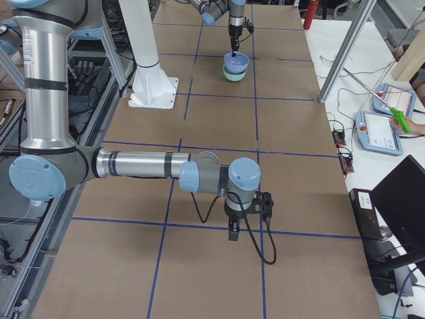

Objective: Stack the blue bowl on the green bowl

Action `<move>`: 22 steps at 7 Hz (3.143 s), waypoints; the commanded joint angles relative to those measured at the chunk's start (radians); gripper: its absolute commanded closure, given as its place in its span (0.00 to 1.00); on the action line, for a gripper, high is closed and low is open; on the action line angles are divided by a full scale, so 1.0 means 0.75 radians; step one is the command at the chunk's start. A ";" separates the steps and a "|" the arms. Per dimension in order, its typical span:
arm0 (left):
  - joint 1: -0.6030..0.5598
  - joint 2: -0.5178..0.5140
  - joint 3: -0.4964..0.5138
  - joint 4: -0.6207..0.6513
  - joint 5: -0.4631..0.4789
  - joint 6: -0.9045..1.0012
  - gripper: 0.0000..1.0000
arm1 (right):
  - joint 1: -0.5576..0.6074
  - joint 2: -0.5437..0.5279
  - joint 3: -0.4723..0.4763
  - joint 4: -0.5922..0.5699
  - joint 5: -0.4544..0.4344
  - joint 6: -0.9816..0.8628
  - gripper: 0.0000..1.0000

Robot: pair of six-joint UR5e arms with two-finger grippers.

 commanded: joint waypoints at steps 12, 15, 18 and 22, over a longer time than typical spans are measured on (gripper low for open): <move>-0.088 0.029 -0.083 0.009 0.035 0.155 0.00 | -0.001 0.000 0.000 0.000 0.000 0.000 0.00; -0.451 0.055 -0.214 0.256 0.027 0.740 0.00 | 0.001 0.000 0.000 0.000 0.000 0.000 0.00; -0.758 0.345 -0.192 0.288 -0.089 1.367 0.00 | -0.001 0.000 0.000 0.000 0.000 0.000 0.00; -1.015 0.612 0.147 0.247 -0.212 1.791 0.00 | 0.001 0.000 0.000 0.000 0.000 0.000 0.00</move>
